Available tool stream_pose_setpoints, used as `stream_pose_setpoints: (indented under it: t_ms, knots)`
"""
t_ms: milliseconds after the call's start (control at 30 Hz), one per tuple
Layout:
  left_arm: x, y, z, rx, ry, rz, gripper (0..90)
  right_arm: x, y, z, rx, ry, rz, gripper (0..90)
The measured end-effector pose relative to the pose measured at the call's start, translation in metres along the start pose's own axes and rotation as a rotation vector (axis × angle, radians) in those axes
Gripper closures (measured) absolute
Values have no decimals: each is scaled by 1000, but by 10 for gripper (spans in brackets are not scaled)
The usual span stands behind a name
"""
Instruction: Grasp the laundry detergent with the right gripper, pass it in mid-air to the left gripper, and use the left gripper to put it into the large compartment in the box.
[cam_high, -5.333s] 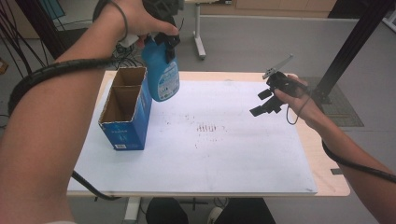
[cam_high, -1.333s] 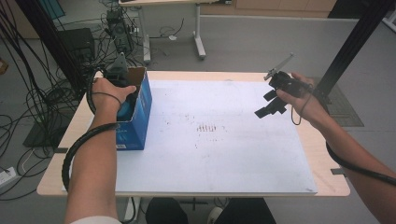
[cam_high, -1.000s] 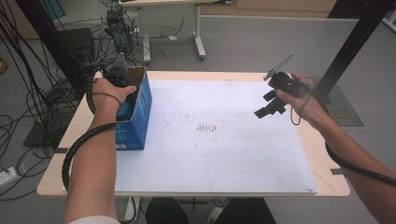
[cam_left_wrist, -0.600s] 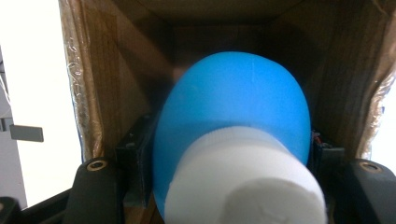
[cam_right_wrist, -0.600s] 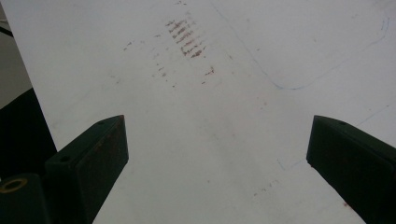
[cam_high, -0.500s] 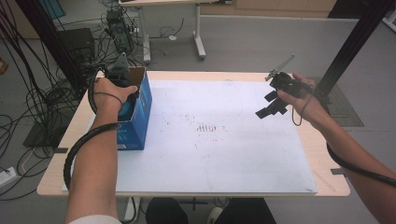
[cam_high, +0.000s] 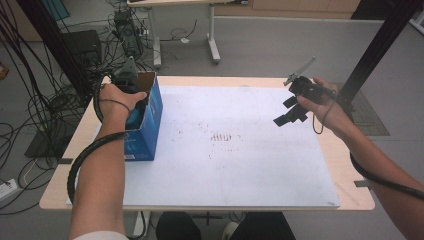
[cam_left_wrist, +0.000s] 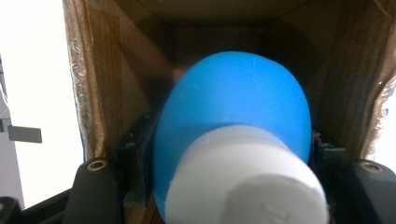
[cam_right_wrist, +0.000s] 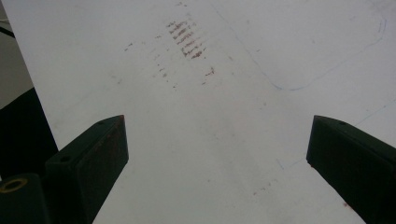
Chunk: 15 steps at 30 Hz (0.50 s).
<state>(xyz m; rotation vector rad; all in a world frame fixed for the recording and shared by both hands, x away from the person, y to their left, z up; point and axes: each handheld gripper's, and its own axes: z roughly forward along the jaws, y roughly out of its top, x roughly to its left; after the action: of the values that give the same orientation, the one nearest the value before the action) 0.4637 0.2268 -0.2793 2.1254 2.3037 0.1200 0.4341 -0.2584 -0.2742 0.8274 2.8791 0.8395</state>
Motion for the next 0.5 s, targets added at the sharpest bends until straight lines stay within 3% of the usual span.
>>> stream_pose_setpoints:
  t_ms: [500]
  knots:
    - [1,0,0,-5,-4,0,349,0,1,-2,-9,-3,-3,56]
